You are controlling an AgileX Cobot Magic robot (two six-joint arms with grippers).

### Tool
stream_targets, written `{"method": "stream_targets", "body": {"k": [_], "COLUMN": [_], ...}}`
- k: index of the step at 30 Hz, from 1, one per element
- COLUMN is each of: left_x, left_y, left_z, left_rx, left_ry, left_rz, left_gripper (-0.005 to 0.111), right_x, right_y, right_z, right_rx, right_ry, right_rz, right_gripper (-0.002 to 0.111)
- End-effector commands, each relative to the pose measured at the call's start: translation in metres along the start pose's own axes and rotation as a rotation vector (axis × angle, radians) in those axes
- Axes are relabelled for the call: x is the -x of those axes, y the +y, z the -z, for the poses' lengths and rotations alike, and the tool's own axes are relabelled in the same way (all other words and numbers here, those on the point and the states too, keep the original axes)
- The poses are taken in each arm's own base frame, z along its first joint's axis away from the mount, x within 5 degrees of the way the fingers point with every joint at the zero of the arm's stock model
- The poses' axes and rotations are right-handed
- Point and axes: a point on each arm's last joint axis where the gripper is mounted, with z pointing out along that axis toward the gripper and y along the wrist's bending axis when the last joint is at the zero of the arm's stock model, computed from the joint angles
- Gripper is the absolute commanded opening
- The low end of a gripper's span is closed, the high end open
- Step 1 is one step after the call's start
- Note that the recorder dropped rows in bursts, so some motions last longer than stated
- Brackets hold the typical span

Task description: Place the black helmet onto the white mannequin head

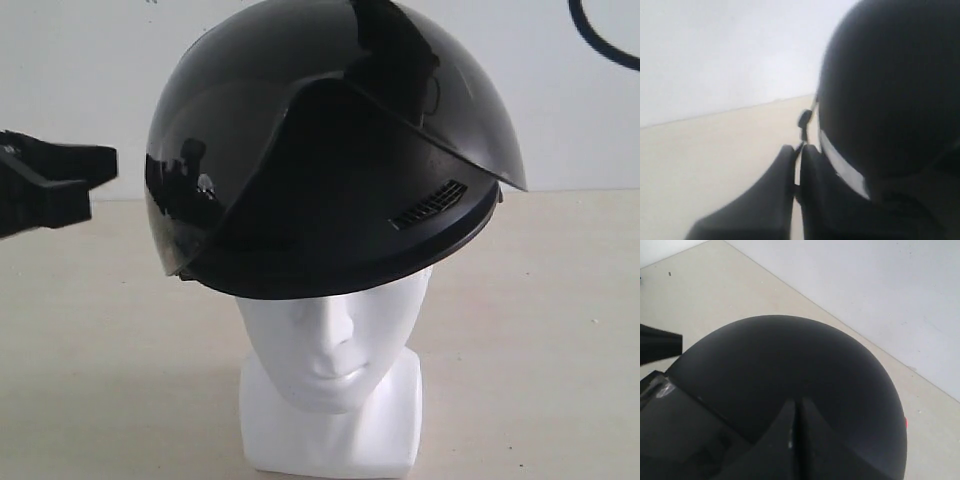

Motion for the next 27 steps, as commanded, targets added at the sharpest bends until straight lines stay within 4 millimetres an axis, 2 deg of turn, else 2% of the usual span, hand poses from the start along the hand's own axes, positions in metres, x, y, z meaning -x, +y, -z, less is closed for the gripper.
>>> {"method": "stream_targets", "body": {"k": [1,2,3,4,5,6,7,9,11,15,21,27], "left_x": [0.034,0.055,0.063,0.089,0.099,0.119,0.127,0.147,0.146,0.118,0.1,0.1], "left_y": [0.005,-0.003,-0.007,-0.014,-0.016,-0.022,-0.024,-0.036,-0.035,-0.034,-0.034,-0.034], "left_z": [0.025,0.029,0.028,0.026,0.024,0.017,0.013,-0.007,-0.029,-0.067,-0.087,-0.089], "left_rx": [0.116,0.046,0.013,-0.05,-0.069,-0.122,-0.149,-0.3,-0.33,-0.414,-0.473,-0.48], "left_ry": [-0.146,-0.208,-0.227,-0.284,-0.301,-0.334,-0.342,-0.343,-0.239,-0.008,0.067,0.056], "left_rz": [-0.02,-0.035,-0.041,-0.059,-0.065,-0.097,-0.113,-0.136,-0.122,-0.206,-0.231,-0.241], "left_gripper": [0.004,0.004,0.004,0.004,0.004,0.004,0.004,0.004,0.004,0.004,0.004,0.004], "right_x": [-0.002,-0.003,-0.003,-0.004,-0.004,-0.004,-0.005,-0.006,-0.005,-0.002,-0.002,-0.003], "right_y": [0.001,0.001,0.002,0.002,0.002,0.002,0.002,0.002,0.002,0.002,0.006,0.015], "right_z": [0.001,0.001,0.001,0.001,0.001,0.001,0.001,0.001,0.001,0.001,0.001,0.002], "right_rx": [0.006,0.006,0.007,0.008,0.009,0.01,0.01,0.014,0.017,0.017,0.058,0.123], "right_ry": [0.03,0.032,0.034,0.044,0.048,0.052,0.055,0.067,0.062,0.023,0.028,0.039], "right_rz": [0.005,0.007,0.009,0.016,0.018,0.018,0.02,0.038,0.039,0.059,0.074,0.103], "right_gripper": [0.0,0.0,0.0,0.0,0.0,0.0,0.0,0.0,0.0,0.0,0.0,0.0]}}
